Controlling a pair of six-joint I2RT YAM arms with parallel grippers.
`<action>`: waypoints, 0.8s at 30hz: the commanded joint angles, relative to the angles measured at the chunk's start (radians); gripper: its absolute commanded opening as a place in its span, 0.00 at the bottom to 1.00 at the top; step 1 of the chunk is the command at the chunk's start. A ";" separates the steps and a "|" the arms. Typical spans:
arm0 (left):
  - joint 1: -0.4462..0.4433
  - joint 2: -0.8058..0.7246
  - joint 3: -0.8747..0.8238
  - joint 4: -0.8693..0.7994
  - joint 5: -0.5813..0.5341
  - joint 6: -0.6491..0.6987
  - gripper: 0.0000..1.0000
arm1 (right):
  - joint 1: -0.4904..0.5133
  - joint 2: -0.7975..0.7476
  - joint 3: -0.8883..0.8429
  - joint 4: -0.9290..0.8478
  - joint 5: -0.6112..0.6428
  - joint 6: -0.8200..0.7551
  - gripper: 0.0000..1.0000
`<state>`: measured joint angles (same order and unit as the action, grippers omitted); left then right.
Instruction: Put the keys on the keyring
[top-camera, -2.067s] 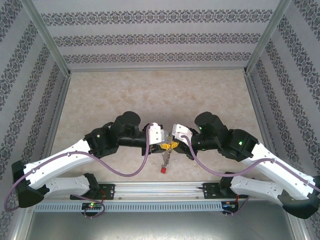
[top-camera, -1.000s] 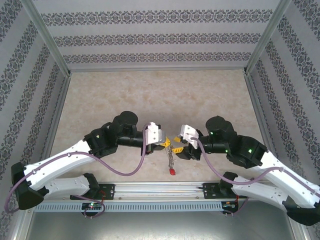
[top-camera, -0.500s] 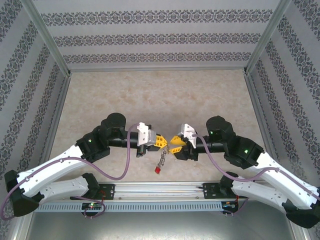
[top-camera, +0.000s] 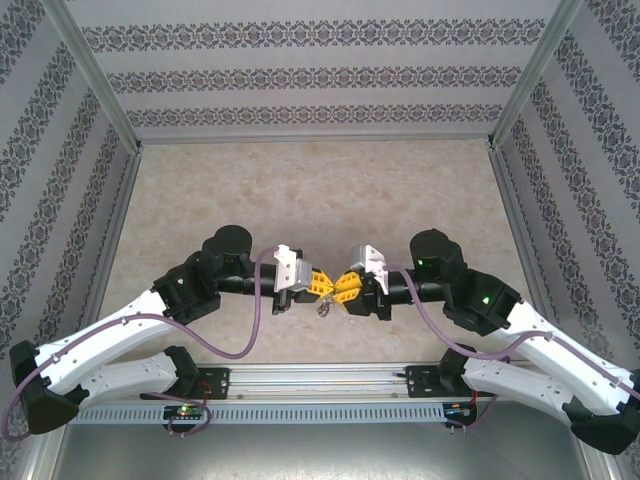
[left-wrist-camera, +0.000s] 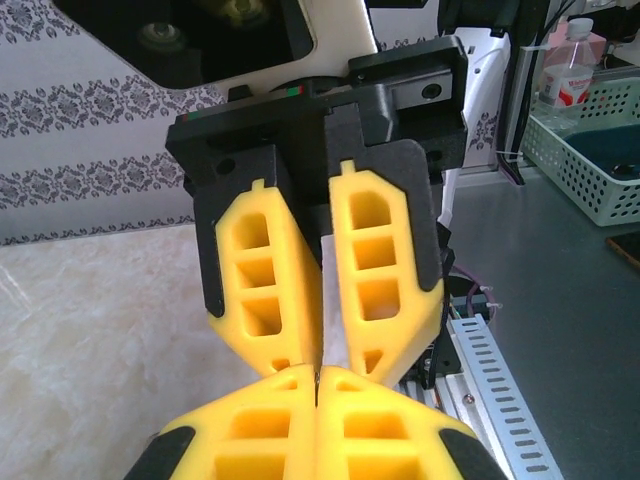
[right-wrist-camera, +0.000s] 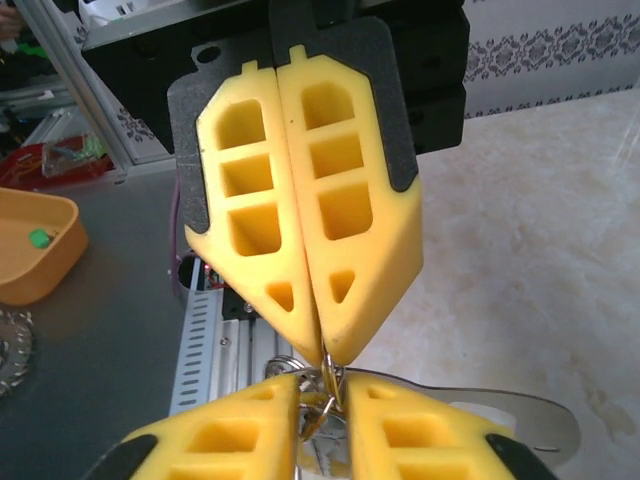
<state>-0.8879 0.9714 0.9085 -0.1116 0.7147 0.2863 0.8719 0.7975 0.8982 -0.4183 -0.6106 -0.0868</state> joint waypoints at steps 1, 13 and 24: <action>0.015 -0.005 -0.006 0.076 0.025 -0.007 0.00 | -0.004 -0.010 -0.010 0.010 -0.026 -0.002 0.16; 0.020 -0.010 -0.008 0.080 0.036 -0.009 0.00 | -0.004 -0.051 -0.038 0.007 0.000 0.013 0.29; 0.020 -0.008 -0.006 0.069 0.036 -0.004 0.00 | -0.004 -0.022 -0.025 0.010 0.003 -0.012 0.05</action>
<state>-0.8814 0.9714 0.9001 -0.0975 0.7376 0.2859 0.8719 0.7666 0.8680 -0.4175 -0.5884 -0.0853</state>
